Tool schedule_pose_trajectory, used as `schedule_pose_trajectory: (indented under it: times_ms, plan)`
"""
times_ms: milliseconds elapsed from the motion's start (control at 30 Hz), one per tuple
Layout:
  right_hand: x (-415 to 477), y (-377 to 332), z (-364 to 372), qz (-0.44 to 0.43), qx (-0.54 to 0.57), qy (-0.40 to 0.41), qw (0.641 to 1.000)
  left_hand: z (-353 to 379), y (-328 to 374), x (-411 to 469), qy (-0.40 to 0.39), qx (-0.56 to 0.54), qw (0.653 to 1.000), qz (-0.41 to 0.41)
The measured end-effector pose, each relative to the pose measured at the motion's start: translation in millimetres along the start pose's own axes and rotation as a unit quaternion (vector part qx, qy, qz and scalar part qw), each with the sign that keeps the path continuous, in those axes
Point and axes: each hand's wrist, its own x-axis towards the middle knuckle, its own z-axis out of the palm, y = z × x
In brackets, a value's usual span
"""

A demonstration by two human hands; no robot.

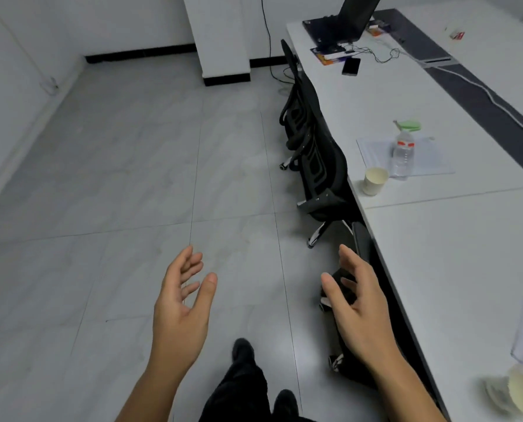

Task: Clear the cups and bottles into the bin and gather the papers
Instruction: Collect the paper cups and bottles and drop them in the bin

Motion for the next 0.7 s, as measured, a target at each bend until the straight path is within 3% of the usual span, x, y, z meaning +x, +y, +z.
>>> schedule_pose_trajectory:
  times_ms: [167, 400, 533, 700]
  plan:
    - [124, 28, 12, 0.025, -0.005, 0.024, 0.999, 67, -17, 115, -0.032, 0.010, 0.999, -0.030]
    - [287, 33, -6, 0.086, -0.007, 0.149, 0.985, 188, 15, 307, -0.152, 0.023, 0.988, 0.005]
    - [352, 34, -34, 0.113, -0.013, 0.237, 0.965, 264, 59, 397, -0.252, 0.036, 0.965, 0.060]
    - [384, 61, -50, 0.182, -0.004, 0.306, 0.934, 346, 89, 451, -0.350, 0.061, 0.930, 0.095]
